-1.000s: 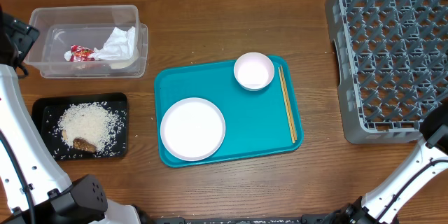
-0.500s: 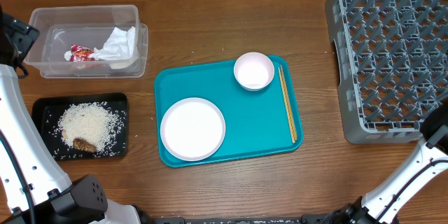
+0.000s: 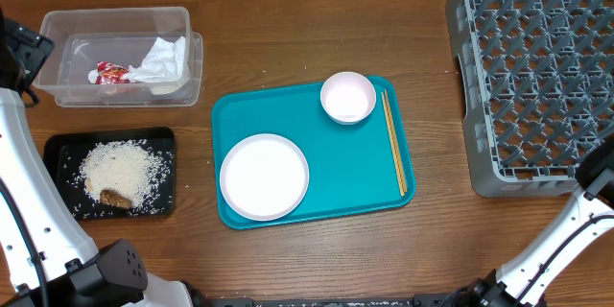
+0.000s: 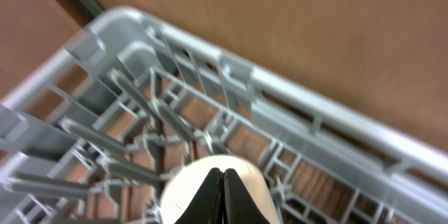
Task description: Sort waste into correct bins and load items into the dishwasher
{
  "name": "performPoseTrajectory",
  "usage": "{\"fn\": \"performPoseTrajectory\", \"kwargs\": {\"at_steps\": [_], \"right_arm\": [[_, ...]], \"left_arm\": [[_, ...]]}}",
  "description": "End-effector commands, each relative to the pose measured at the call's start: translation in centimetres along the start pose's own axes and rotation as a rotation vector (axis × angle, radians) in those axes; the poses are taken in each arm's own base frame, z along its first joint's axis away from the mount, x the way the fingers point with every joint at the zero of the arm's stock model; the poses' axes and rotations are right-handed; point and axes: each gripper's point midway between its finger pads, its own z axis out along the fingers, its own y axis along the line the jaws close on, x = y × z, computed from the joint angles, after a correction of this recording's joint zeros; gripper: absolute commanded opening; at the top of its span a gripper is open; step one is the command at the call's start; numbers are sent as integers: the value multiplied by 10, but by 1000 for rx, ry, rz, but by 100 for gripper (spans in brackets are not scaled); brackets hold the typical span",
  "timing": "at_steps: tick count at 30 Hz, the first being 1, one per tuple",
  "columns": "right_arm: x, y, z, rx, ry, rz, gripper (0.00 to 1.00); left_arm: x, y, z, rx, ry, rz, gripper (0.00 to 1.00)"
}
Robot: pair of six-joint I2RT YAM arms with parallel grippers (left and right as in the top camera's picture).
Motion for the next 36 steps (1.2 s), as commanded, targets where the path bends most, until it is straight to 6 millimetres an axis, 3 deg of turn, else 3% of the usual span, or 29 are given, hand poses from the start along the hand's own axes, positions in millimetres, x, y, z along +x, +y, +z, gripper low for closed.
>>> {"fn": "performPoseTrajectory", "kwargs": {"at_steps": [1, 12, 19, 22, 25, 33, 36], "right_arm": [[-5, -4, 0, 14, -13, 3, 4], [29, -13, -9, 37, 157, -17, 4], [1, -12, -54, 38, 151, -10, 4], [-18, -1, -75, -18, 124, -3, 4], [-27, 19, -80, -127, 102, 4, 4], [-18, 26, -75, -156, 130, 29, 4], [-14, 42, -93, -250, 183, 33, 4]], "left_arm": [[-2, 1, 0, -7, -7, -18, 100], [-2, 1, 0, -7, -8, -18, 100], [-2, 1, 0, -7, -7, -18, 100], [-2, 1, 0, -7, -7, -18, 100], [-2, 1, 0, -7, -7, -18, 100], [-2, 1, 0, -7, -7, -18, 100], [-2, 1, 0, -7, -8, -18, 100]]}}
